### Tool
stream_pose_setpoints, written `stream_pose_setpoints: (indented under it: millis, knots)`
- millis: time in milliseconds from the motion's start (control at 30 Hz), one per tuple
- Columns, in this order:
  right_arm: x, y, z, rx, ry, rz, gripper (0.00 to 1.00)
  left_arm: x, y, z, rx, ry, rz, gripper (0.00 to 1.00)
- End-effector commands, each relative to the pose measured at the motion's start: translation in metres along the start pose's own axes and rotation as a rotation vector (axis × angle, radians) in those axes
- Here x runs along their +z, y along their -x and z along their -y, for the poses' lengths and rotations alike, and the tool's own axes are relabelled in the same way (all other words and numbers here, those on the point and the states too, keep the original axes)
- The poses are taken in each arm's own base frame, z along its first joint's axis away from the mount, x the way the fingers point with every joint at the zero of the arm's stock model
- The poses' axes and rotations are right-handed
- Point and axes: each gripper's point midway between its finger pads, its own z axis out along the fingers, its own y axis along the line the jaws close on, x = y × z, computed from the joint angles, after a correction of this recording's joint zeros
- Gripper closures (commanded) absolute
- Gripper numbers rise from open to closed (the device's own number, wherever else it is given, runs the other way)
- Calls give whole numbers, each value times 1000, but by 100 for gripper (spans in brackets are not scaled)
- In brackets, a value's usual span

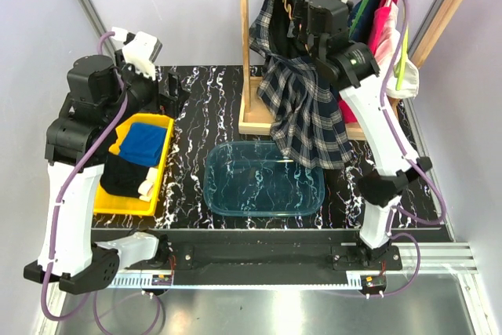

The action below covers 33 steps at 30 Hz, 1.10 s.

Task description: Remove the skirt from the hanger

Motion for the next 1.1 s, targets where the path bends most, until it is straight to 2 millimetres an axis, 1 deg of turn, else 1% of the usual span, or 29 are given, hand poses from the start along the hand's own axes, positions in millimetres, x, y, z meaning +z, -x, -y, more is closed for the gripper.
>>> stream_pose_setpoints:
  millis: [0,67,100,167,267,300,333,400,433,500,600,667,700,733,833,867,967,1000,1033,1067]
  knots:
    - [17,8,29,-35,-69,14,20,-11,17,-3,35,12,83,1]
    - [21,12,39,-41,-95,24,23,-12,16,-4,38,15,84,1]
    - [21,14,39,-34,-78,24,28,-13,16,-5,43,17,89,1]
    - [22,13,36,-31,-53,18,33,-12,15,-7,47,23,89,1]
    - [22,12,29,-17,-17,10,54,-13,14,-9,45,26,92,1]
    - [22,11,28,-14,-11,6,67,-12,13,-10,43,24,88,1]
    - [21,10,27,-14,-2,0,73,-11,12,-10,44,23,90,1]
    - [21,9,25,-17,7,-2,78,-10,11,-10,43,24,88,1]
    - [20,10,25,-23,9,-2,89,-11,11,-11,43,26,91,1]
    - [19,12,26,-22,7,2,100,-10,9,-12,41,25,89,1]
    - [17,17,21,-22,38,13,100,-9,7,-13,40,24,89,1]
    - [15,26,15,-24,72,31,100,-7,6,-13,35,23,86,1]
    - [11,36,13,-16,85,55,100,-6,6,-13,34,18,87,1]
    - [11,40,13,-11,88,67,100,-5,6,-13,33,18,86,1]
    - [1,69,10,5,116,148,100,-4,6,-13,30,16,86,1]
    - [-2,81,8,16,126,186,100,-4,6,-13,30,16,86,1]
    - [-19,116,9,30,152,287,100,-3,6,-13,27,9,88,1]
    - [-28,127,11,38,157,314,100,-2,6,-13,27,7,90,1]
    - [-32,133,11,44,167,333,100,-2,6,-12,28,3,91,1]
    - [-37,145,10,60,180,380,100,-2,6,-12,27,3,91,1]
